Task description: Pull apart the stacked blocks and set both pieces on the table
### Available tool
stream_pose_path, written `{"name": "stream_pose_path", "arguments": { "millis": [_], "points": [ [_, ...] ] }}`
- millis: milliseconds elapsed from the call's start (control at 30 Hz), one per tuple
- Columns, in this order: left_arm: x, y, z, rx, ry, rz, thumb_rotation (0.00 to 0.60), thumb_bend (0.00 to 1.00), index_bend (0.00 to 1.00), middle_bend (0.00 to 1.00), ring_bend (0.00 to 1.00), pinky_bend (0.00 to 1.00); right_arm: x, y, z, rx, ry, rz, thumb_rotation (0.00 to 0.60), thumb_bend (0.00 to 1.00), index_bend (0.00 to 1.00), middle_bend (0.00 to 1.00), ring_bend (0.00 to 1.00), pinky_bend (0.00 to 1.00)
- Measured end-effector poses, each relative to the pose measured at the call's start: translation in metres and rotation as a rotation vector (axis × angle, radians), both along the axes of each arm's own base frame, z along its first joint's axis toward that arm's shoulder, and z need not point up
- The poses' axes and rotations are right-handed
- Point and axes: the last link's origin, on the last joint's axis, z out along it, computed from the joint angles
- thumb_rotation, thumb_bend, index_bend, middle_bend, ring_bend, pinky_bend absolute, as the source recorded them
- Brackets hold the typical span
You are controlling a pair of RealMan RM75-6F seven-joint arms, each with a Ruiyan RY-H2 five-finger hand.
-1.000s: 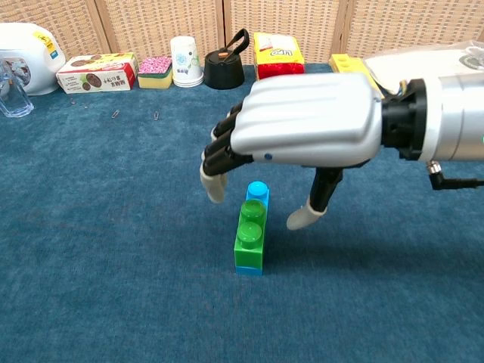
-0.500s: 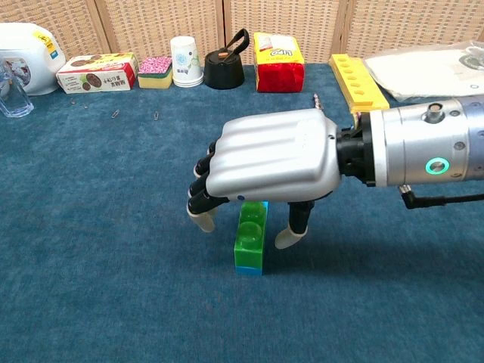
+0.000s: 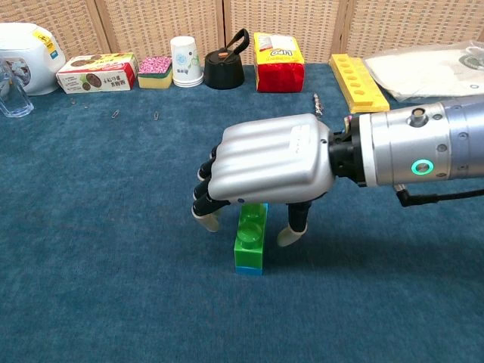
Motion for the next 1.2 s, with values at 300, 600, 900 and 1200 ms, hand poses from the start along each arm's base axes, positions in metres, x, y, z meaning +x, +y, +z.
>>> {"name": "stream_pose_path", "arguments": {
  "millis": [300, 600, 900, 1200],
  "points": [
    [-0.002, -0.001, 0.000, -0.002, 0.002, 0.008, 0.600, 0.14, 0.12, 0.15, 0.00, 0.00, -0.002, -0.003, -0.010, 0.003, 0.027, -0.001, 0.600, 0.04, 0.41, 0.41, 0.41, 0.41],
    [-0.008, -0.005, 0.000, -0.001, -0.001, 0.027, 0.600, 0.14, 0.12, 0.15, 0.00, 0.00, -0.002, -0.002, -0.024, 0.017, 0.023, 0.005, 0.600, 0.06, 0.56, 0.54, 0.56, 0.56],
    [-0.005, -0.004, 0.000, -0.010, -0.001, 0.005, 0.600, 0.15, 0.12, 0.15, 0.00, 0.00, 0.004, 0.000, -0.016, 0.050, -0.076, -0.045, 0.600, 0.08, 0.66, 0.63, 0.66, 0.66],
    [0.028, 0.010, -0.019, -0.140, -0.016, -0.142, 0.600, 0.14, 0.13, 0.15, 0.01, 0.07, 0.000, -0.007, 0.024, 0.085, -0.292, -0.346, 0.600, 0.09, 0.69, 0.65, 0.67, 0.68]
  ]
}}
